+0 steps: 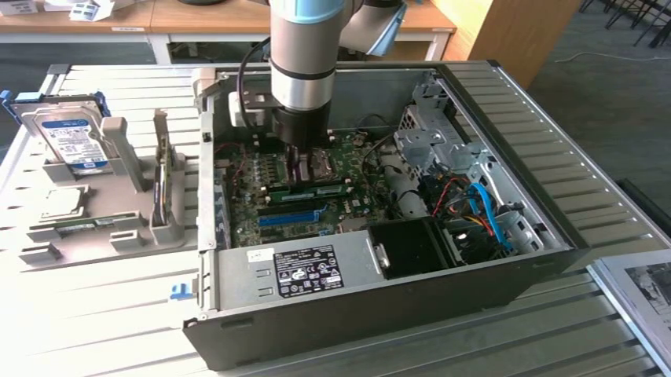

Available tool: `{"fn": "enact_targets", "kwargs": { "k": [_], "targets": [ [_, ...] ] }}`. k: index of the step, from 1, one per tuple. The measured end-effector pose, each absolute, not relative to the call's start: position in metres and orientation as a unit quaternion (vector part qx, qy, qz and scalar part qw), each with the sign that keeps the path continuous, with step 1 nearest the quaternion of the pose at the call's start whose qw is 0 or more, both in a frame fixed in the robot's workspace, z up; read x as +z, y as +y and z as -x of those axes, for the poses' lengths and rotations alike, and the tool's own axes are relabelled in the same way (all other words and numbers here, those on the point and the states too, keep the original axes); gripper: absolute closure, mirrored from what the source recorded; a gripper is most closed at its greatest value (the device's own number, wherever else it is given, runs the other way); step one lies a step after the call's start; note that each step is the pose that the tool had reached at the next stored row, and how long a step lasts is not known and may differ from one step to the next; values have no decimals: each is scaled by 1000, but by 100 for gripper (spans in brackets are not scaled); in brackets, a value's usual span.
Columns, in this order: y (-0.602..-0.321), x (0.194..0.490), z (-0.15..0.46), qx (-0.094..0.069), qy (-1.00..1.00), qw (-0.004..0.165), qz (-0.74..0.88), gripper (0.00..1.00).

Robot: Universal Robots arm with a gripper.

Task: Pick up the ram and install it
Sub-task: 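Press down the ram until it locks into place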

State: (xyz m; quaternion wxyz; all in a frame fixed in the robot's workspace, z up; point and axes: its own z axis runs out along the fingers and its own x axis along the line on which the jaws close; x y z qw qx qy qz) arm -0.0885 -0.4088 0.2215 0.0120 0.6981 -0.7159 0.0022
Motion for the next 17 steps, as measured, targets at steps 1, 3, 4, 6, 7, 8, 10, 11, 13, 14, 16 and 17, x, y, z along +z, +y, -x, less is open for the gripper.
{"fn": "enact_targets", "kwargs": {
  "k": [1,3,4,6,7,8,10,11,13,14,16,17],
  "targets": [
    [-409,221,88,2,-716,12,-698,90],
    [-409,221,88,2,-716,12,-698,90],
    [-409,221,88,2,-716,12,-698,90],
    [-409,221,88,2,-716,12,-698,90],
    [-409,221,88,2,-716,12,-698,90],
    [-409,222,88,2,-716,12,-698,90],
    [-408,223,88,2,-716,11,-698,90],
    [-409,224,88,2,-716,12,-698,90],
    [-409,227,88,1,-716,12,-698,90],
    [-409,229,88,1,-716,13,-698,90],
    [-409,233,88,1,-716,13,-698,90],
    [-409,235,88,1,-716,13,-698,90]
  ]
}}
